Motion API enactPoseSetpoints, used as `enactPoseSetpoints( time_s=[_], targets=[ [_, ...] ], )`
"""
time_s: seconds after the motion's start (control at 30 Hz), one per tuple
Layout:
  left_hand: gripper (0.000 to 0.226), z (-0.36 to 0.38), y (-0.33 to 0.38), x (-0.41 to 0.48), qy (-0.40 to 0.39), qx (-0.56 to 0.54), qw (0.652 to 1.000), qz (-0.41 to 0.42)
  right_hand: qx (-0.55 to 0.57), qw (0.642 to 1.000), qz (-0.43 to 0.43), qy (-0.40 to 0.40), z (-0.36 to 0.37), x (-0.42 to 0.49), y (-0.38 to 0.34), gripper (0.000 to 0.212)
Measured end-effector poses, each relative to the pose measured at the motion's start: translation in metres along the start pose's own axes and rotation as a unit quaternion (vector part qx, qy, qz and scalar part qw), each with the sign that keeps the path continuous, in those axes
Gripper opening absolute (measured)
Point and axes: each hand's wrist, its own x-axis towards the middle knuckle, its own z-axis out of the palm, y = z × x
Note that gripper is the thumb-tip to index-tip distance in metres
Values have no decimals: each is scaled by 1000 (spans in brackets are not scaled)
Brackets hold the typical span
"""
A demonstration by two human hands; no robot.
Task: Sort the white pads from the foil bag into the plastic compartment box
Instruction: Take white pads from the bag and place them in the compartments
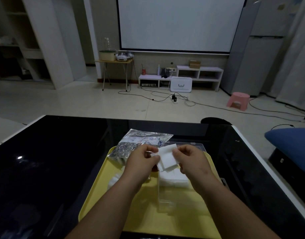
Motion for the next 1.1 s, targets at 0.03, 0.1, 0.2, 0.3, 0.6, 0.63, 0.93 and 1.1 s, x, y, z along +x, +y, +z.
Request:
enactPoseSetpoints(
  time_s=[0.03,0.1,0.2,0.3,0.6,0.63,0.93,1.1],
  targets=[
    [14,0,0,0,-4,0,1000,1,-10,1000,0,-3,1,-1,0,11],
    [13,1,1,0,-12,2,1000,6,-34,999,-3,-1,3,-2,0,11],
    [12,1,1,-1,-25,-7,1000,9,-58,998,-4,5,5,-2,1,8],
    [13,1,1,0,-30,-8,999,10,-49,999,4,-3,4,-1,1,6],
    [28,0,-1,-1,-45,-12,999,18,-40,999,15,-25,3,-3,3,9],
    [31,0,-1,-1,-47,-25,998,17,-39,999,16,-24,2,-3,3,7],
    [34,1,-4,1,-36,-78,996,2,-30,999,-4,22,3,-2,3,8],
    [36,3,-4,1,-30,-43,998,18,-29,999,-17,37,5,-2,2,5]
  ],
)
